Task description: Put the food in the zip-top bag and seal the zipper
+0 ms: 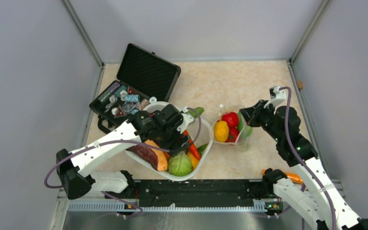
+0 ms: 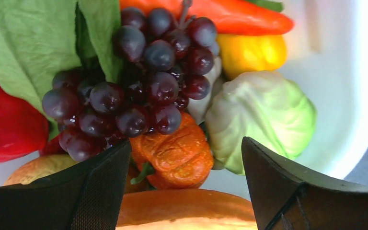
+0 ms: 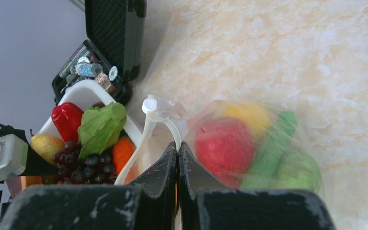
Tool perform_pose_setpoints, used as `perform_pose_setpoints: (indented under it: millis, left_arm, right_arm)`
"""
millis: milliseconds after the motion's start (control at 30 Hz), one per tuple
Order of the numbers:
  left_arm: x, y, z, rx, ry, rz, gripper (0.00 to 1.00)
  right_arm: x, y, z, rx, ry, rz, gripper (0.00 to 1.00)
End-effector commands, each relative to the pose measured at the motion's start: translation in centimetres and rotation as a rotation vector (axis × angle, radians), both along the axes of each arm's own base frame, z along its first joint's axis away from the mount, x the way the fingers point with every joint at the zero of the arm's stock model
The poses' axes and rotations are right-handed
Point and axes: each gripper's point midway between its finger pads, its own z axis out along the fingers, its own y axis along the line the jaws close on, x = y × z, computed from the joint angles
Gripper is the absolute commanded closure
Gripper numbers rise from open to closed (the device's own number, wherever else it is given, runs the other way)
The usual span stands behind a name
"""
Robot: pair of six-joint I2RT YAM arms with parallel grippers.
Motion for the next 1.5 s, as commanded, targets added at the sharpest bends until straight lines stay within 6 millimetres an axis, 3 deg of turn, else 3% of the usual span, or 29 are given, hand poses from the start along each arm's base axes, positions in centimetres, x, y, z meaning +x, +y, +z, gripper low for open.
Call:
perform_pose_setpoints:
  millis: [0, 100, 367, 500, 900, 1100, 1200, 1300, 1400, 1467]
  left_arm:
    - [1.3, 2.3, -0.6, 0.141, -0.052, 0.065, 0.15]
    - [1.1, 2.1, -1.2, 0.167, -0.014, 0.071, 0.16]
    - [-1.0, 0.5, 1.3, 0.115, 0.063, -0.003, 0.18]
    - [0.0, 1.1, -0.5, 0.184, 0.032, 0.033, 0.2]
    - [-0.2, 0.3, -4.0, 0.307, 0.131, 0.021, 0.19]
    - [1.1, 1.1, -5.6, 0.407, 0.094, 0.059, 0.17]
    - [0.6, 0.9, -5.9, 0.414, 0.134, 0.057, 0.31]
    - [0.4, 0.8, -5.9, 0.413, 0.144, 0.056, 0.52]
    - [0.5, 0.9, -5.4, 0.413, 0.133, 0.061, 0.73]
    - [0.9, 0.9, -4.6, 0.406, 0.111, 0.066, 0.81]
  right_arm:
    - [0.5, 0.6, 2.0, 0.047, -0.067, 0.011, 1.0]
    - [0.5, 0.5, 2.0, 0.038, -0.066, 0.008, 1.0]
    - [0.6, 0.3, 2.1, 0.029, -0.07, 0.001, 1.0]
    - [0.6, 0.4, 1.9, 0.035, -0.069, 0.004, 1.0]
    - [0.5, 0.1, 1.8, 0.018, -0.067, -0.004, 1.0]
    - [0.4, -0.2, 1.8, 0.012, -0.075, -0.012, 1.0]
    - [0.3, -0.2, 1.7, 0.004, -0.073, -0.012, 1.0]
    - [0.2, -0.4, 1.7, -0.001, -0.074, -0.018, 1.0]
    - [0.2, -0.5, 1.7, -0.007, -0.079, -0.019, 1.0]
    - [0.2, -0.5, 1.8, -0.008, -0.08, -0.021, 1.0]
